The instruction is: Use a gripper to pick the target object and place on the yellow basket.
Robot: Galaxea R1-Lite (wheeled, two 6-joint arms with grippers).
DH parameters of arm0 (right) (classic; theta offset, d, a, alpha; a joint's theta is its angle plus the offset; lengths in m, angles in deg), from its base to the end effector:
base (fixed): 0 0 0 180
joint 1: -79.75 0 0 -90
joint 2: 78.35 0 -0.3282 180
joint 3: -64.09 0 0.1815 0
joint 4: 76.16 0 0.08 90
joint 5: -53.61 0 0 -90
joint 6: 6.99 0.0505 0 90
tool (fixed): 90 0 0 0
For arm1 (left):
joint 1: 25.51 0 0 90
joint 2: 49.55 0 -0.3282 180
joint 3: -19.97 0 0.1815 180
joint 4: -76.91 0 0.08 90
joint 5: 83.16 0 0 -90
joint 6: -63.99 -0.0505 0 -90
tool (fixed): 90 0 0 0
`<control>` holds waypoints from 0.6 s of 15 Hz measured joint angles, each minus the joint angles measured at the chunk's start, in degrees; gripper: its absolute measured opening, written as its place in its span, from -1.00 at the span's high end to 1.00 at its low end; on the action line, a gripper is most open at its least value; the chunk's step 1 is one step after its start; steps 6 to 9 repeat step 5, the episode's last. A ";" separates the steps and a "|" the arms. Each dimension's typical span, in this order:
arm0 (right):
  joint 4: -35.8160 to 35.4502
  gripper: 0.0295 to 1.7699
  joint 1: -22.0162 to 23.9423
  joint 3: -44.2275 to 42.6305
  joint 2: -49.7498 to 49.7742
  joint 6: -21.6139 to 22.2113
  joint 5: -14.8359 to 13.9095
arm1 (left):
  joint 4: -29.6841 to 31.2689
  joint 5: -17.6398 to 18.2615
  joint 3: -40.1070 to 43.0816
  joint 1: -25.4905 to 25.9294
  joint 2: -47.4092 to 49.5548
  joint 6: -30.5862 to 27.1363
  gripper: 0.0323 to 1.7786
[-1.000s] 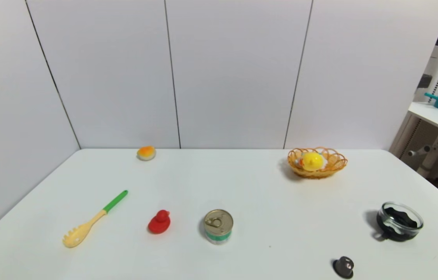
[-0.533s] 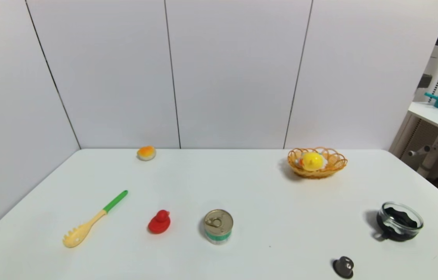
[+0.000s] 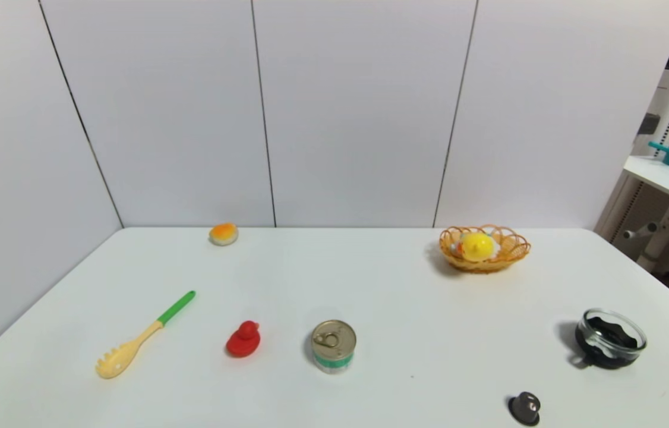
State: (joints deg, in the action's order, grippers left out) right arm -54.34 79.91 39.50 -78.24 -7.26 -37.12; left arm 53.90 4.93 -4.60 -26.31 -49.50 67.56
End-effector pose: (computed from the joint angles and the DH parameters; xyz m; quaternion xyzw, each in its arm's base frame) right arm -0.0330 -0.0006 0.0818 -0.0022 -0.0251 -0.0078 0.9997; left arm -0.0328 0.0021 0.0790 -0.0315 -0.0143 0.0092 0.9994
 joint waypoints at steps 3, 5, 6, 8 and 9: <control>0.00 -0.91 0.00 0.02 0.00 -0.39 0.05 | 0.00 -0.07 0.00 0.00 0.00 0.01 -0.90; -0.02 -0.91 -0.02 0.02 0.00 -0.11 -0.04 | -0.02 -0.02 0.00 0.00 0.00 0.00 -0.90; -0.02 -0.91 -0.02 0.02 0.00 -0.11 -0.04 | -0.02 -0.02 0.00 0.00 0.00 0.00 -0.90; -0.02 -0.91 -0.02 0.02 0.00 -0.11 -0.04 | -0.02 -0.02 0.00 0.00 0.00 0.00 -0.90; -0.02 -0.91 -0.02 0.02 0.00 -0.11 -0.04 | -0.02 -0.02 0.00 0.00 0.00 0.00 -0.90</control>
